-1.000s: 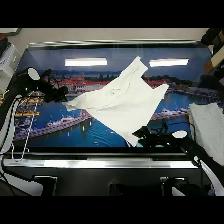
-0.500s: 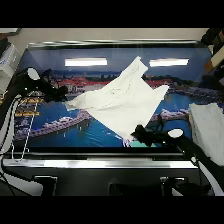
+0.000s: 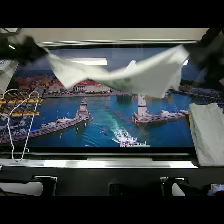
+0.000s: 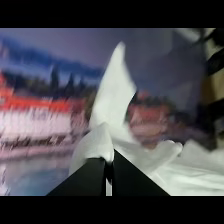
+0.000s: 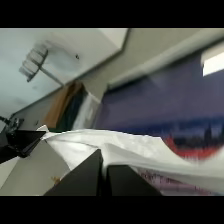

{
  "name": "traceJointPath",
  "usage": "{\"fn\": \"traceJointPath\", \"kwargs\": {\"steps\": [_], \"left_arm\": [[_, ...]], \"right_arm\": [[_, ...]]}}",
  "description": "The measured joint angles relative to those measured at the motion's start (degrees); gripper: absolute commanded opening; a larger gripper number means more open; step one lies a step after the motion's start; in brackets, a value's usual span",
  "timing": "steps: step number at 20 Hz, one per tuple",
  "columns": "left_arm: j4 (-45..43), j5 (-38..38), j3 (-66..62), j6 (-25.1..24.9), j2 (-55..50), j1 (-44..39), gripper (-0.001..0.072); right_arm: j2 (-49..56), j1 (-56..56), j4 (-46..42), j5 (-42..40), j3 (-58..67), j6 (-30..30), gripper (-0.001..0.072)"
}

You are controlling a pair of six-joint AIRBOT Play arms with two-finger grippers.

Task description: Fold the clothes and pants, and hang the long-sleeved shirts on hangers.

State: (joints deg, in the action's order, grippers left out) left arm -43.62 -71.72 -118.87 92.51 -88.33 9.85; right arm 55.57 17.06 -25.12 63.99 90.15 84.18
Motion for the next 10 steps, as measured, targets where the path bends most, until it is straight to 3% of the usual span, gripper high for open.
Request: {"fn": "traceJointPath", "kwargs": {"steps": [4,10], "left_arm": [[5.97,10.80,-0.15,-2.38,17.33,5.77,0.0014],[1.05,21.22,2.40,-4.09,33.35,8.11,0.0014]], "right_arm": [[-1.11,3.10,-2.89,-1.40,27.41,5.01,0.0031],[-0.76,4.09,-13.84,-4.17,37.81,14.75,0.0032]]}}
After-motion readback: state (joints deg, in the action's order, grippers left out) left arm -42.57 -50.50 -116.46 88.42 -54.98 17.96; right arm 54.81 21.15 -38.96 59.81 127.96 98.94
